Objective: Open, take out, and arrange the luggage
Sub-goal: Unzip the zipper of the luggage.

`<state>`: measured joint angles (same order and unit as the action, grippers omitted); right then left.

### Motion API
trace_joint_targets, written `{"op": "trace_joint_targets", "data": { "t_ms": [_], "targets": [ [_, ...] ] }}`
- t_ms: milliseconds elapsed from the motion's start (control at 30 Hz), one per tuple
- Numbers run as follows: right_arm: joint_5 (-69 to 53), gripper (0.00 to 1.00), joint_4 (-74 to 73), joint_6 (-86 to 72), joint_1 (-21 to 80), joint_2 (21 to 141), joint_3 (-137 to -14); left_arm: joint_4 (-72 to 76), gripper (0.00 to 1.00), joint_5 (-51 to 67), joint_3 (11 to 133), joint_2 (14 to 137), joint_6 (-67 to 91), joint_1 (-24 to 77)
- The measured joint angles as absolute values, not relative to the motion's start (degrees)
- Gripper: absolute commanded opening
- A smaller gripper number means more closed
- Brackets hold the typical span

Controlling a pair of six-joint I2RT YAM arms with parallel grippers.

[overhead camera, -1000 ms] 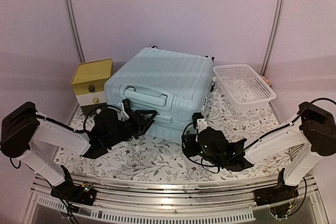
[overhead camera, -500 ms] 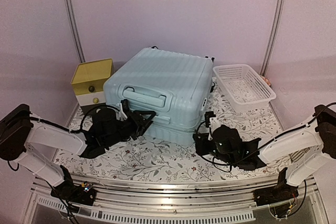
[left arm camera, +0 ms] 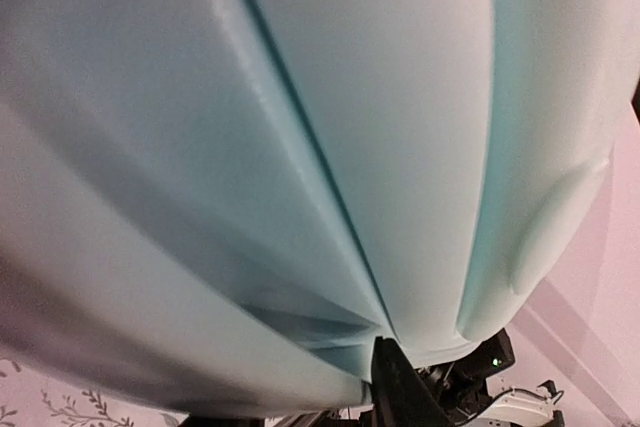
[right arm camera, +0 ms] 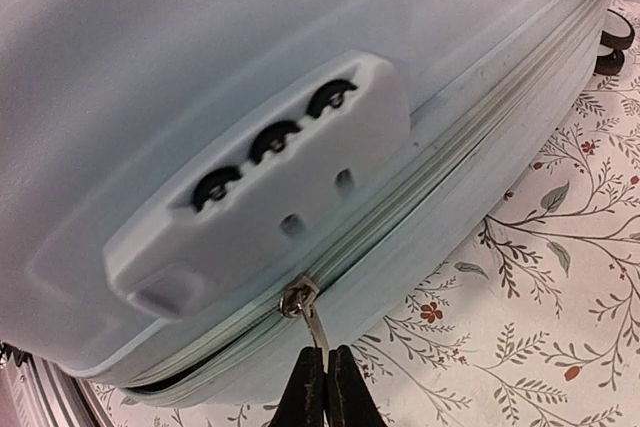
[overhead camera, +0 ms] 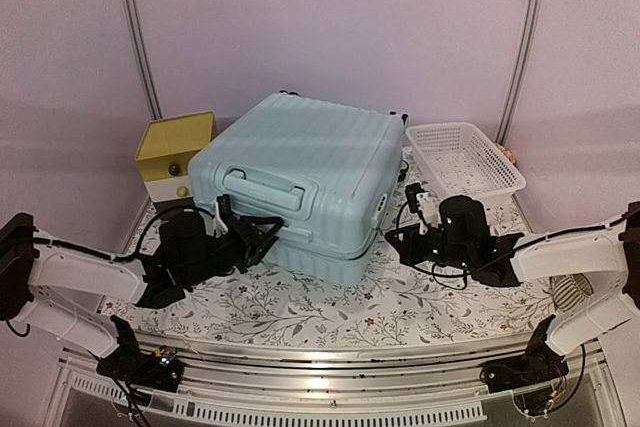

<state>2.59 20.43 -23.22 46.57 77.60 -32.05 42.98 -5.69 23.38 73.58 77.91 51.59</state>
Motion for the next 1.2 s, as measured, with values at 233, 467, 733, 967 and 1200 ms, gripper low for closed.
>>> {"op": "trace_joint_targets", "data": {
  "t_ms": [233, 467, 733, 967, 1200],
  "targets": [
    [-2.0, 0.02, 17.5, -20.1, 40.5, 83.4, -37.5, 37.7, 0.09, -5.3, 20.3, 65.9, 78.1, 51.7],
    [-5.7, 0.03, 16.8, -20.1, 31.9, 86.2, -39.7, 28.0, 0.09, -5.7, 17.8, 54.6, 78.0, 52.6],
    [-5.7, 0.08, 13.5, -20.1, 23.5, 89.0, -41.9, 15.4, 0.09, -6.3, 15.1, 40.8, 78.4, 53.0],
    [-5.7, 0.18, 11.8, -20.0, 20.5, 90.5, -46.4, 9.0, 0.42, -6.3, 14.6, 36.2, 78.5, 53.2],
    [-6.6, 0.45, 10.3, -19.2, 19.9, 90.5, -47.4, 0.4, 0.76, -7.7, 17.7, 32.2, 72.9, 53.8]
  ]
}}
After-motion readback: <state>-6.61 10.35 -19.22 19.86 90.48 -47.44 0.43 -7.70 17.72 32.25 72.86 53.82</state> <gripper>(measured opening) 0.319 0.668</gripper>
